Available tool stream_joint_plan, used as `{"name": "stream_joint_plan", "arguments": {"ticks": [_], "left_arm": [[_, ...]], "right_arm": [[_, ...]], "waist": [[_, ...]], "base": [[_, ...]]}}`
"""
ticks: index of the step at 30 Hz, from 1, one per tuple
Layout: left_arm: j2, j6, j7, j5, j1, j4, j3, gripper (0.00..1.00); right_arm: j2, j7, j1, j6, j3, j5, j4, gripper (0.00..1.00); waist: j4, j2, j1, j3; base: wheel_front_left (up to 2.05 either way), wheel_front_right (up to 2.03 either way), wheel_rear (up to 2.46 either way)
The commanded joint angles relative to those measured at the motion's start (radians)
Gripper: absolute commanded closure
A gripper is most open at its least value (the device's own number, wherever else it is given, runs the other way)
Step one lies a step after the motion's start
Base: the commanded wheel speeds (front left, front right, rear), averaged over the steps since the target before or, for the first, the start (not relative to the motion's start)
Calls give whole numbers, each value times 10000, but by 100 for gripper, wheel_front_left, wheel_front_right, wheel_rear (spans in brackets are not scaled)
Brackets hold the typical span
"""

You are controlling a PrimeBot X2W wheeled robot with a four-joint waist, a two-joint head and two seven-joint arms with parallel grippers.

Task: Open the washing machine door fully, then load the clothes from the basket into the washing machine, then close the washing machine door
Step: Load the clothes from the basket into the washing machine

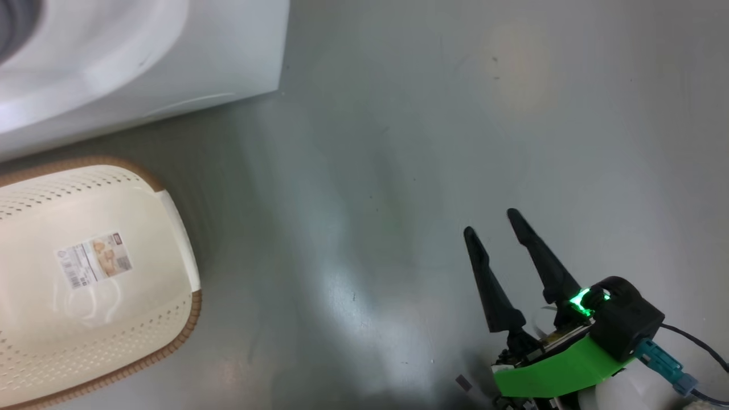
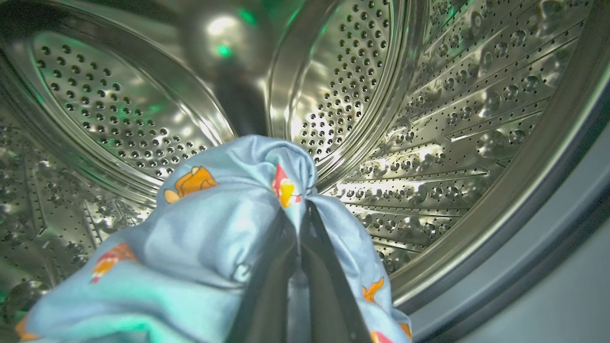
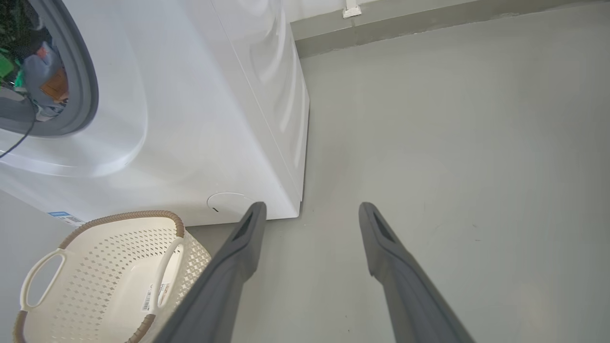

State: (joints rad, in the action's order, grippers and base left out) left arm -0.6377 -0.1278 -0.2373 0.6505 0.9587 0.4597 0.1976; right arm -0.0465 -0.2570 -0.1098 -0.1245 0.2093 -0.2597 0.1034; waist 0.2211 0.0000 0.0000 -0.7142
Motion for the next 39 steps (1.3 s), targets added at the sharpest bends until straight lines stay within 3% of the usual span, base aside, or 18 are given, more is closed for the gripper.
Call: {"name": "stream_joint_plan", "arguments": {"ticks": [1,6,11,21,26,32,33,34,35,39], "left_arm": [[-833,-29,85,37,354,-68,-97,100],[-1319,-29,380,389,1206,383,518,100],[-1758,-29,-100,217,2005,218,719,100],[-1778,-29,-242,-883,2388,-1544,-814,100],[-1897,-29,-243,-796,1920,-1070,-852,100],[-2102,-29,-244,-237,1934,-198,-168,100],[-2128,-29,-244,-165,2007,-84,-82,95],[-2143,-29,-242,-75,2061,76,39,52],[-2155,-29,-196,7,2128,305,103,0],[-2234,-29,480,107,2359,986,709,0]], "right_arm": [[-37,-48,-21,-62,310,-153,211,0],[-37,-48,67,-62,535,-190,221,0],[-37,-48,150,-62,749,-273,250,0],[-37,-48,106,-62,1100,-534,449,0],[-37,-48,172,-62,1152,-573,437,0],[-37,-48,219,-62,1205,-600,363,0],[-37,-48,210,-62,1208,-607,354,0],[-37,-48,198,-62,1205,-612,343,0],[-37,-48,187,-62,1200,-616,331,0],[-37,-48,151,-62,1145,-622,250,0]], "waist": [[105,0,0,-151],[237,0,0,-400],[382,0,0,-645],[830,0,0,-1058],[926,0,0,-1063],[920,0,0,-983],[917,0,0,-975],[911,0,0,-959],[904,0,0,-935],[848,0,0,-814]], "base": [[0,0,0],[0,0,0],[0,0,0],[0,0,0],[0,0,0],[0,0,0],[0,0,0],[0,0,0],[0,0,0],[0,0,0]]}}
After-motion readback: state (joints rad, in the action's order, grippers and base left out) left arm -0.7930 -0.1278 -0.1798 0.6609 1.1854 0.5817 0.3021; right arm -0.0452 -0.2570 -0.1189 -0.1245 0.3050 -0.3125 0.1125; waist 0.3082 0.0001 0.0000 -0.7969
